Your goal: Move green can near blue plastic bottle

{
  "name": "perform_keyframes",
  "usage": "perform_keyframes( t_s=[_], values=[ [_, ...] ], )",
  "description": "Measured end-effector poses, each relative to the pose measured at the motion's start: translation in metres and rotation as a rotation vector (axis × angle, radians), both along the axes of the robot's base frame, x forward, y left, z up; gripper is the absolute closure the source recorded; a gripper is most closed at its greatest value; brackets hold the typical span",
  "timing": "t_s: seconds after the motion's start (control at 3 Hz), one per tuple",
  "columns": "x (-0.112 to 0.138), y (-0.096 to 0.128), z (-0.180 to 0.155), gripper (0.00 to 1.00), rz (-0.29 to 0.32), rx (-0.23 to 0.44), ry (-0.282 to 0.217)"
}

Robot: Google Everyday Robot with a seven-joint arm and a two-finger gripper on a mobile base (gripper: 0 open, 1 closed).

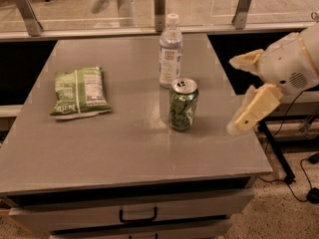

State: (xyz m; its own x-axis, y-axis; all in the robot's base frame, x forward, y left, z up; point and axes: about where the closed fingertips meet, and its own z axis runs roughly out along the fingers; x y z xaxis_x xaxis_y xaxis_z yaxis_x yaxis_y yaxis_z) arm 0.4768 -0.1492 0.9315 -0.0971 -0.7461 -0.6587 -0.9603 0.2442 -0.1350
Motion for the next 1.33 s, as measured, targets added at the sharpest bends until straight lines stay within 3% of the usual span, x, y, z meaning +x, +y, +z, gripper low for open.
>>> perform_keyframes(
  t_s=[0.33, 0.67, 1.33],
  values=[
    [0.007, 0.032, -0.016, 0.00, 0.051, 0.213, 0.029],
    [0.009, 0.057, -0.026, 0.00, 0.093, 0.369, 0.052],
    [0.014, 0.095, -0.032, 0.00, 0.156, 0.525, 0.067]
  ],
)
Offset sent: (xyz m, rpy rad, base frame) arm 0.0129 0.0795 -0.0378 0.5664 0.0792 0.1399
